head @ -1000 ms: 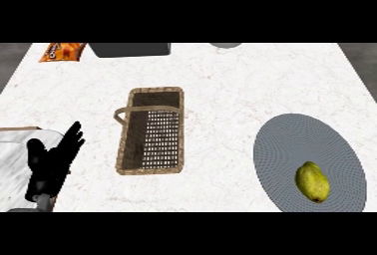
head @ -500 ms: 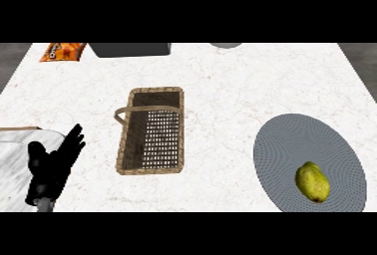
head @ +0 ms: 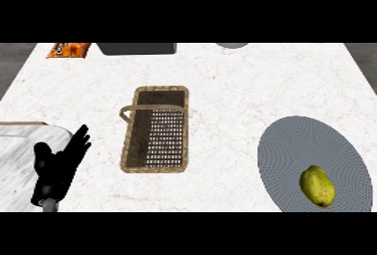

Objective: Pick the pear from the placemat and place it in the basket

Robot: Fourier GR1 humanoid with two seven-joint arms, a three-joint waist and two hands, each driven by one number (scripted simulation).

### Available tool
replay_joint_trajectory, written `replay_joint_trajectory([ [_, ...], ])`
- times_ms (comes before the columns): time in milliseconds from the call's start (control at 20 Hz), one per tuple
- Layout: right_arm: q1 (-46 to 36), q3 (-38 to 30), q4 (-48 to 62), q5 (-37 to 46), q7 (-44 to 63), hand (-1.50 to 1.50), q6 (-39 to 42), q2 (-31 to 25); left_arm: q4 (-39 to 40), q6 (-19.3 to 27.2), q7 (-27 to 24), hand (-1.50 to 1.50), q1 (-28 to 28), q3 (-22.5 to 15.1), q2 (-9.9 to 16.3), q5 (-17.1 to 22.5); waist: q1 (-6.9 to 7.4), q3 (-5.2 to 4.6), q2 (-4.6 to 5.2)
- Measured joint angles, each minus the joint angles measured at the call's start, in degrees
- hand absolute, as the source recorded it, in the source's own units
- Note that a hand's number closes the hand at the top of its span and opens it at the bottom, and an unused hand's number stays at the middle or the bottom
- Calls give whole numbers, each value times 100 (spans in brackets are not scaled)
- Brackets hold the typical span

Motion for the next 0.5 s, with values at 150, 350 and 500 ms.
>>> replay_joint_trajectory([
  [150, 93, 1, 76, 395, -238, -150, -42, 51, -1, -16, 3, 0, 20, 12, -18, -31, 0, -2, -6],
  [350, 52, 115, 152, 673, -447, -150, -156, 210, -68, -30, 83, 0, 43, 0, -53, -60, 34, -8, -1],
  [500, -90, 269, 181, 782, -498, -150, -250, 372, -106, -28, 127, 0, 49, -21, -74, -117, 67, -14, 6],
])
